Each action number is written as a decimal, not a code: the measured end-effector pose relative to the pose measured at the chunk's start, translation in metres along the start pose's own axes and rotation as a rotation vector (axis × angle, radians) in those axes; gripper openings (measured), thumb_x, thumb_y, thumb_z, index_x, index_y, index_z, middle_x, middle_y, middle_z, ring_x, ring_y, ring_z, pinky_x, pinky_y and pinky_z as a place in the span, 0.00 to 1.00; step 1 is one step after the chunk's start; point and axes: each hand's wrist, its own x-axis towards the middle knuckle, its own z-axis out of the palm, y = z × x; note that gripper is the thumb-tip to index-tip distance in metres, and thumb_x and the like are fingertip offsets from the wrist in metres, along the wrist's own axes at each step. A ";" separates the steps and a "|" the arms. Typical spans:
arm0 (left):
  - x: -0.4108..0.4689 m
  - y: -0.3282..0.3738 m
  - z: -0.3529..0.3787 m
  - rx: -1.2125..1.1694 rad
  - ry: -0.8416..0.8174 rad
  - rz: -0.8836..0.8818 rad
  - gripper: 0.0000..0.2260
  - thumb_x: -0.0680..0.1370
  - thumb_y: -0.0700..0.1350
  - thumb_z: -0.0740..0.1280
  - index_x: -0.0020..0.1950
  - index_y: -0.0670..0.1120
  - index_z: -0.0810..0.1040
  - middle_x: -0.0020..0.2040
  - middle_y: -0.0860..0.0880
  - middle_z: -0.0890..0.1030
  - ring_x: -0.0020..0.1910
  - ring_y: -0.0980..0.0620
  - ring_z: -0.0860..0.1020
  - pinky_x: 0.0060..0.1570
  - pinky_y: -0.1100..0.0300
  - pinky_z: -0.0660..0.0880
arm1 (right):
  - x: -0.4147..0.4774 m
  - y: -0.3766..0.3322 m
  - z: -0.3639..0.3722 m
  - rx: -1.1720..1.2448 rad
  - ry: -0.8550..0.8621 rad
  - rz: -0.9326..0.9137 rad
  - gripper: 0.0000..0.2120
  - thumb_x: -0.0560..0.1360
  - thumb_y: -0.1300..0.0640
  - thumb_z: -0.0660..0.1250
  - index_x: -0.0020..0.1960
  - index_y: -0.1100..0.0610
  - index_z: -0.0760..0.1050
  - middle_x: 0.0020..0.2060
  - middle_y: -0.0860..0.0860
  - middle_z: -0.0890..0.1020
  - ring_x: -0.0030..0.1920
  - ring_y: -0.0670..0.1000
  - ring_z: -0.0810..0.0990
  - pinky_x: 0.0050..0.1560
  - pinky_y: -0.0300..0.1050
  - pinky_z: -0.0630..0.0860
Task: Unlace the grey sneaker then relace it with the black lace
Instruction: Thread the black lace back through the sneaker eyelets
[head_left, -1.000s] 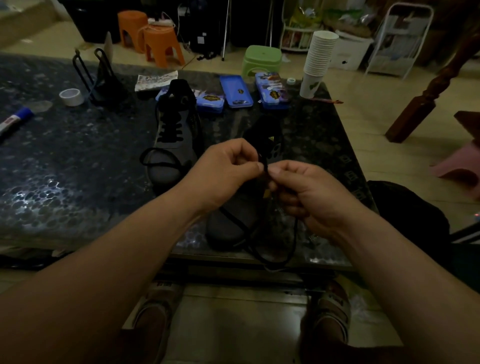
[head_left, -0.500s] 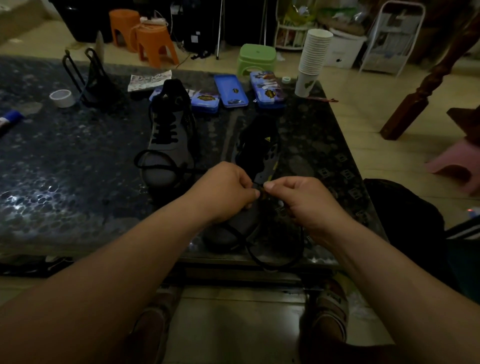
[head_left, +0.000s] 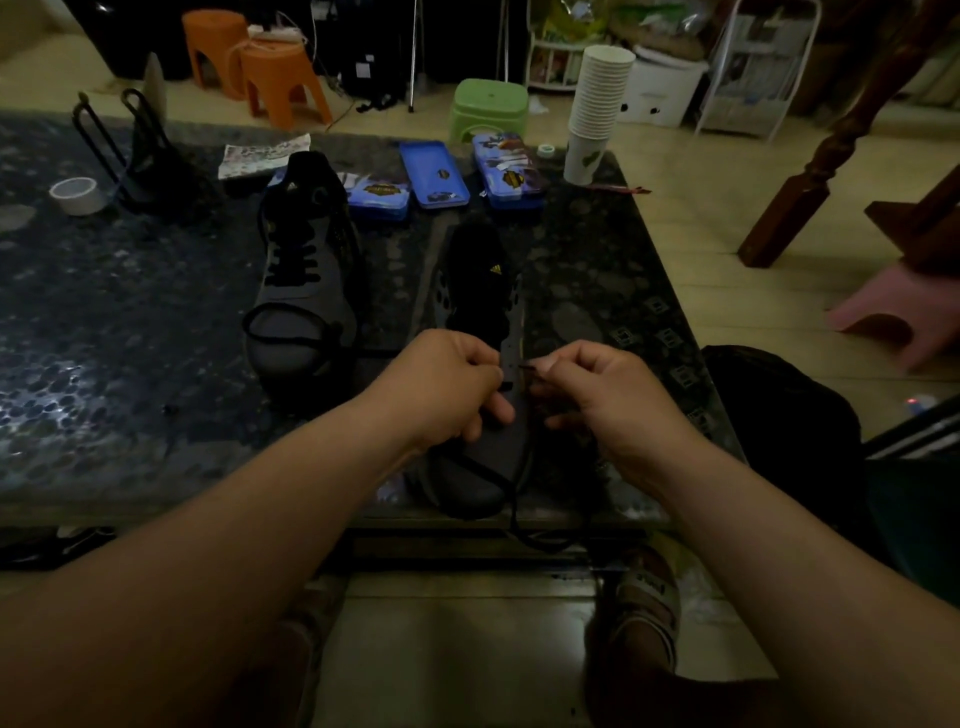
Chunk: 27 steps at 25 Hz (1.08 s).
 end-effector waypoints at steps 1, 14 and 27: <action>0.001 -0.001 0.001 0.011 -0.002 0.003 0.07 0.84 0.41 0.63 0.62 0.45 0.77 0.37 0.46 0.87 0.21 0.54 0.72 0.21 0.65 0.65 | 0.001 0.001 0.000 -0.030 0.003 -0.013 0.06 0.80 0.58 0.70 0.46 0.58 0.81 0.47 0.59 0.86 0.48 0.51 0.84 0.41 0.45 0.82; -0.002 -0.001 0.001 0.078 0.006 0.081 0.07 0.84 0.40 0.63 0.58 0.49 0.79 0.37 0.45 0.86 0.22 0.52 0.74 0.22 0.64 0.67 | 0.001 -0.003 0.011 -0.479 0.162 -0.276 0.07 0.78 0.53 0.71 0.41 0.52 0.81 0.34 0.48 0.83 0.36 0.49 0.82 0.37 0.48 0.78; 0.001 0.014 -0.007 0.367 -0.110 0.063 0.09 0.87 0.44 0.56 0.52 0.44 0.73 0.35 0.45 0.86 0.26 0.49 0.81 0.26 0.62 0.74 | 0.000 -0.008 0.015 -0.500 0.020 -0.171 0.06 0.75 0.53 0.72 0.51 0.51 0.77 0.48 0.48 0.80 0.44 0.45 0.79 0.37 0.39 0.69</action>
